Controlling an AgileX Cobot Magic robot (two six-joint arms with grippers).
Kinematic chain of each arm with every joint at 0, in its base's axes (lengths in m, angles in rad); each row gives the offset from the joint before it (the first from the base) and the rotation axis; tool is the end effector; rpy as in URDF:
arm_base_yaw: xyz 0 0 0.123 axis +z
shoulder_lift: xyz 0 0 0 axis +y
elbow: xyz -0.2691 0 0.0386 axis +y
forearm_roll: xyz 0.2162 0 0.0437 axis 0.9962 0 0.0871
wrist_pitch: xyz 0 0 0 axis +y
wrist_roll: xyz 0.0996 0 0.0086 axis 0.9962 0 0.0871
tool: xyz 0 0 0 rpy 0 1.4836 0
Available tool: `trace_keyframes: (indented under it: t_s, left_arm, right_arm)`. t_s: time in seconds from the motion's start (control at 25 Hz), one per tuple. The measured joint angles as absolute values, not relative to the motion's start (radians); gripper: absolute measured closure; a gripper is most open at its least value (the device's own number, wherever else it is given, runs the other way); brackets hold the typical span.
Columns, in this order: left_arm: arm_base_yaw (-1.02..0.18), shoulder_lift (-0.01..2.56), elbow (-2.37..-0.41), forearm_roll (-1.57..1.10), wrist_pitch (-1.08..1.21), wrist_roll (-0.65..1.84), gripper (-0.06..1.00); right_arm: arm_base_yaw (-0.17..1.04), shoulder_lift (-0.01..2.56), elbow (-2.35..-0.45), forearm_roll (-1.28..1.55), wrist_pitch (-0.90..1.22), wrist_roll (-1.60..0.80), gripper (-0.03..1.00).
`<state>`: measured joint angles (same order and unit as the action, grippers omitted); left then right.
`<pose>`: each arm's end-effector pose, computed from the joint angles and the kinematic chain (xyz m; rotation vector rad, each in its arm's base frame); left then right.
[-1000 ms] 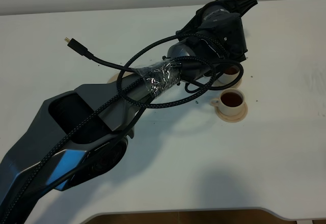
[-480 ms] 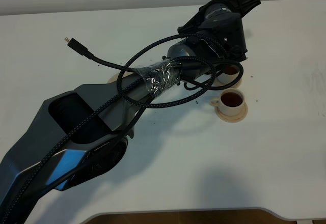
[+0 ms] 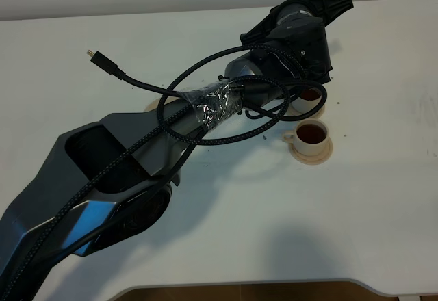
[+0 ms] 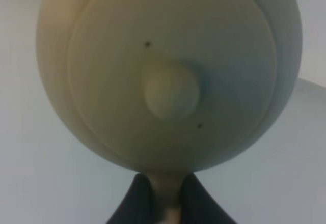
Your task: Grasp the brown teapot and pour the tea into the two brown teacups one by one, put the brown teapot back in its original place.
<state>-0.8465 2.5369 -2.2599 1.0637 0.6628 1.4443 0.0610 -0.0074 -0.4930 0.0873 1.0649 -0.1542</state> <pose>0.3948 -0.3650 0.1829 2.4090 0.2625 1.4344 -0.0125 0.0069 0.2559 -0.2239 2.0330 0.0464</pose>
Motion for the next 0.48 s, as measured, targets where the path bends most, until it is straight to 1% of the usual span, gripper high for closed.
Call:
trace_keyframes:
  t_s: [0.48]
  left_arm:
    - [-0.846,2.538,-2.249,1.073,0.643,1.474,0.84]
  right_arm:
    - [0.061,-0.007,-0.493,0.087,1.065,-0.154,0.53]
